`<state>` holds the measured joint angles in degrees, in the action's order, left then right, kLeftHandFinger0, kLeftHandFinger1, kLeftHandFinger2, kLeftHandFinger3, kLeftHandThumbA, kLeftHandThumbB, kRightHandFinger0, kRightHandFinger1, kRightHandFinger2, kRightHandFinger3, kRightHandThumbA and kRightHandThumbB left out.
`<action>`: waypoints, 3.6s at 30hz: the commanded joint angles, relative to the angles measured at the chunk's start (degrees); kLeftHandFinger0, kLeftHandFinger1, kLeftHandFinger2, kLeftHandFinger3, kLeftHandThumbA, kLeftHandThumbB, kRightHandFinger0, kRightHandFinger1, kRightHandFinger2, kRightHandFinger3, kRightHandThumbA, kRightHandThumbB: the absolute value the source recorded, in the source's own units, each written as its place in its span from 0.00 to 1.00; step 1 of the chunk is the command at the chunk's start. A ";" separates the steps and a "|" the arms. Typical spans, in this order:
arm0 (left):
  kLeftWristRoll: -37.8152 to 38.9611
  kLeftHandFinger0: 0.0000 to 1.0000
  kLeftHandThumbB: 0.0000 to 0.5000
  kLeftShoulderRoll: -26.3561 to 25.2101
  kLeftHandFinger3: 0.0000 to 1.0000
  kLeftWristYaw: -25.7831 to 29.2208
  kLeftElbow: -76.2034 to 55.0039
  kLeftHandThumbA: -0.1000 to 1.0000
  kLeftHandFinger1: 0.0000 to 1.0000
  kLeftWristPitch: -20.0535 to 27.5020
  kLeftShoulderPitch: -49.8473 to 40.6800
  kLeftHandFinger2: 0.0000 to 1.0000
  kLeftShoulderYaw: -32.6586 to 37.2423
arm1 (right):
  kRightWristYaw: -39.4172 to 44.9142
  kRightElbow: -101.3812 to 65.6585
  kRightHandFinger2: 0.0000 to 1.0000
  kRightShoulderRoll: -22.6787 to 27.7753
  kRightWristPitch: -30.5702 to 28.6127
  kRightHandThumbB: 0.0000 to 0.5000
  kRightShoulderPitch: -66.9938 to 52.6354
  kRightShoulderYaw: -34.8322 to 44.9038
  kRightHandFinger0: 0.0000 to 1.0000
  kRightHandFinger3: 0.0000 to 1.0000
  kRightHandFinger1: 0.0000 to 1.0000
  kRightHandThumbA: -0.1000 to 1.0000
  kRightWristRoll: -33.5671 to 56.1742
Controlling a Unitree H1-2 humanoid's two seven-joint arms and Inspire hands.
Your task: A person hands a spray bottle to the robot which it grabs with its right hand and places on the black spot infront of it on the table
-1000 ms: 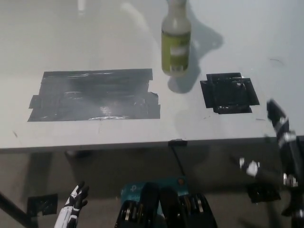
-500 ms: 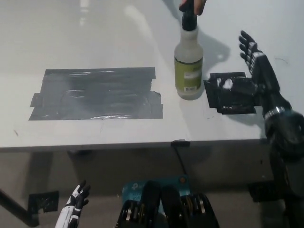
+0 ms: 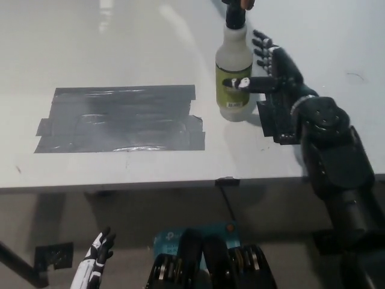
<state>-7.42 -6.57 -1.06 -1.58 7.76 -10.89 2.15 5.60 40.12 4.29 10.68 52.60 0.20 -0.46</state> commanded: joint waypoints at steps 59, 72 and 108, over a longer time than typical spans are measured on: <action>0.42 1.00 0.19 -1.39 1.00 -0.42 -2.51 1.00 1.00 0.27 1.99 1.00 -0.63 | -26.72 5.65 0.30 0.52 -21.93 0.62 -2.20 3.13 0.00 0.07 0.05 0.28 -6.14; 0.93 1.00 0.16 -1.23 1.00 -0.58 -2.68 1.00 1.00 0.27 1.69 1.00 -0.47 | -29.49 6.90 0.50 0.54 -23.77 0.63 -5.13 2.99 0.05 0.27 0.28 0.36 -7.93; 0.52 1.00 0.20 -0.91 1.00 -0.35 -1.84 1.00 1.00 0.47 3.08 1.00 -0.17 | 6.18 -10.25 1.00 10.02 -10.99 1.00 -17.77 -4.95 1.00 1.00 1.00 0.76 2.63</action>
<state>-7.13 -7.44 -1.09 -2.30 7.22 -8.56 1.94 2.95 36.48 12.80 -4.44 36.11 -5.35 -3.19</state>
